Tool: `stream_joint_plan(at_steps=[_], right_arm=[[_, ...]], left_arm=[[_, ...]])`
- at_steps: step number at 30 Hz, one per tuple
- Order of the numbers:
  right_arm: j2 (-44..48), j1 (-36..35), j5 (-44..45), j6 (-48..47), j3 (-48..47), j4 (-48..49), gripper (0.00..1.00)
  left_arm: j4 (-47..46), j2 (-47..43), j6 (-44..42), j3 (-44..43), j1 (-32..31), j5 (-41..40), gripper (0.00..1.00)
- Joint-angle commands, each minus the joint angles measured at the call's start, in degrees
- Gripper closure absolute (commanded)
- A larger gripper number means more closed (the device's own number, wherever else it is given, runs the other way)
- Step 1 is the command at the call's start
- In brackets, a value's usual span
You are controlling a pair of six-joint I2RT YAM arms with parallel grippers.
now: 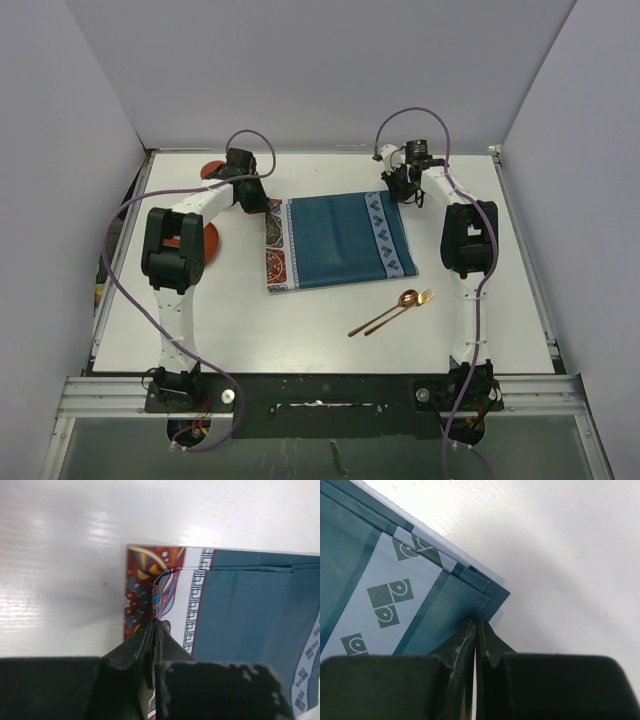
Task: Set the dinner table for one person
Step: Fold the napkin at the center of the board.
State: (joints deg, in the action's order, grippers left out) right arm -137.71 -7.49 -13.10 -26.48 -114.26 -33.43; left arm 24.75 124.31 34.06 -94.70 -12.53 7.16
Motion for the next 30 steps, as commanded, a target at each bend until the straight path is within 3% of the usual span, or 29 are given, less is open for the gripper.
stream_joint_plan(at_steps=[1,11,22,30], right_arm=[[-2.94,0.34,1.39,0.11,3.62,-0.89,1.00],[-3.68,0.24,1.52,0.02,3.44,-1.20,1.00],[-4.05,0.25,1.46,-0.02,3.31,-1.45,1.00],[-4.80,0.19,1.06,0.20,2.81,-1.72,1.00]], left_arm=[[-3.29,1.10,-1.38,-5.59,-1.28,1.54,1.00],[-1.19,3.76,-1.35,-9.21,-0.44,-2.52,1.00],[-5.71,-1.41,2.14,-3.77,2.79,-11.27,1.00],[-5.30,3.41,1.58,-10.66,2.42,-7.62,1.00]])
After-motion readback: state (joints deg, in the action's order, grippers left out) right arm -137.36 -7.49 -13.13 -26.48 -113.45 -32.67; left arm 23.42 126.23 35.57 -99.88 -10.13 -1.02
